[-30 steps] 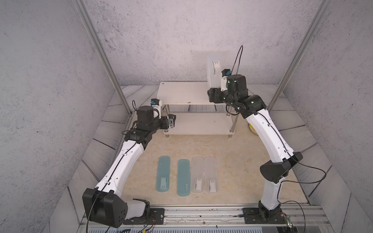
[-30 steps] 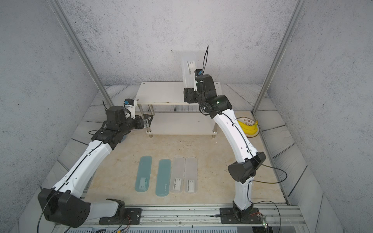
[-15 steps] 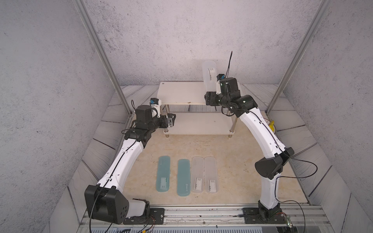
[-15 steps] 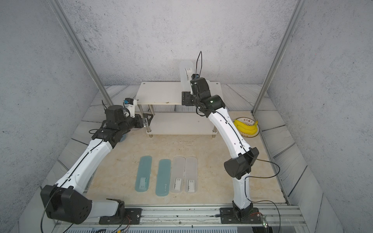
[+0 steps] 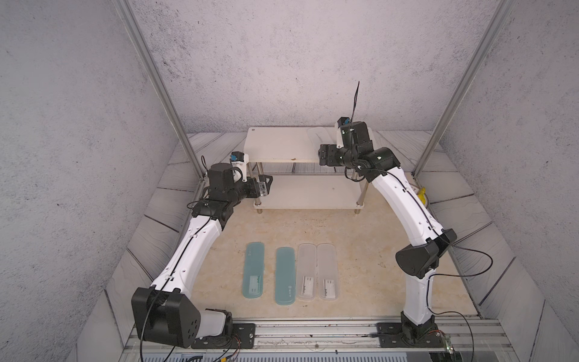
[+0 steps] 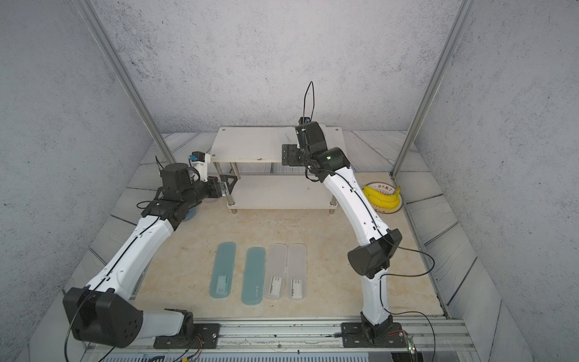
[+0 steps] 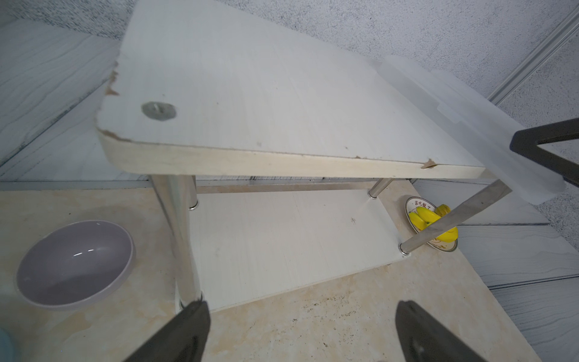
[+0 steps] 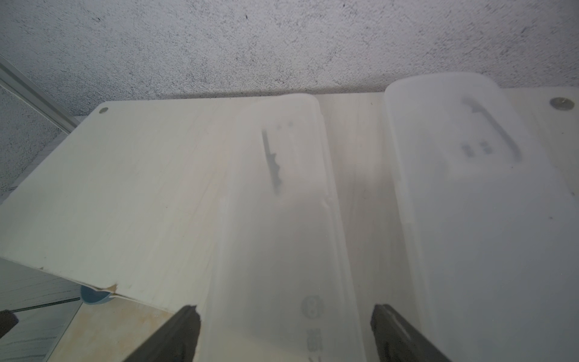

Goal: Place the pencil cases on the shelf according to color
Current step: Place the pencil case on the shelf.

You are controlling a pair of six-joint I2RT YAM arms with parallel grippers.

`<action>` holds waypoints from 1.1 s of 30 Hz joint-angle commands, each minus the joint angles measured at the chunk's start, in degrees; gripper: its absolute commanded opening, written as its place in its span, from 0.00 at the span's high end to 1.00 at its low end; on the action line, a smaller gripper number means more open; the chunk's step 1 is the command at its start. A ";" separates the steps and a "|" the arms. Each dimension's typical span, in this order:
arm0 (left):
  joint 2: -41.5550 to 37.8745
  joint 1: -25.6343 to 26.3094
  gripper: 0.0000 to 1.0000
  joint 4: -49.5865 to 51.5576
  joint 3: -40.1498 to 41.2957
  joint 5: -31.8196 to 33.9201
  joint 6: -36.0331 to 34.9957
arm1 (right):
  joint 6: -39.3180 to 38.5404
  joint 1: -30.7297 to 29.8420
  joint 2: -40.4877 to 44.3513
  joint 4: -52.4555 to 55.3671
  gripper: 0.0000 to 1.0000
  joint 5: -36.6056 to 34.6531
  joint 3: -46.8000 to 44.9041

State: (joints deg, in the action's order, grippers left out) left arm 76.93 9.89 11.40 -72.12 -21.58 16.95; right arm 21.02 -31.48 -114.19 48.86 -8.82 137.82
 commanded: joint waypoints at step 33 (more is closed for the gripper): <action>0.43 -1.36 0.01 -2.37 3.16 -2.34 -0.99 | -3.44 9.51 25.90 -0.73 0.15 -1.93 -20.61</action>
State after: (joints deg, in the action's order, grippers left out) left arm 77.21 8.99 10.07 -69.78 -23.44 17.32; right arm 17.91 -21.26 -90.39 46.96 -12.67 120.55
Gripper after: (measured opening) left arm 0.987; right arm 0.856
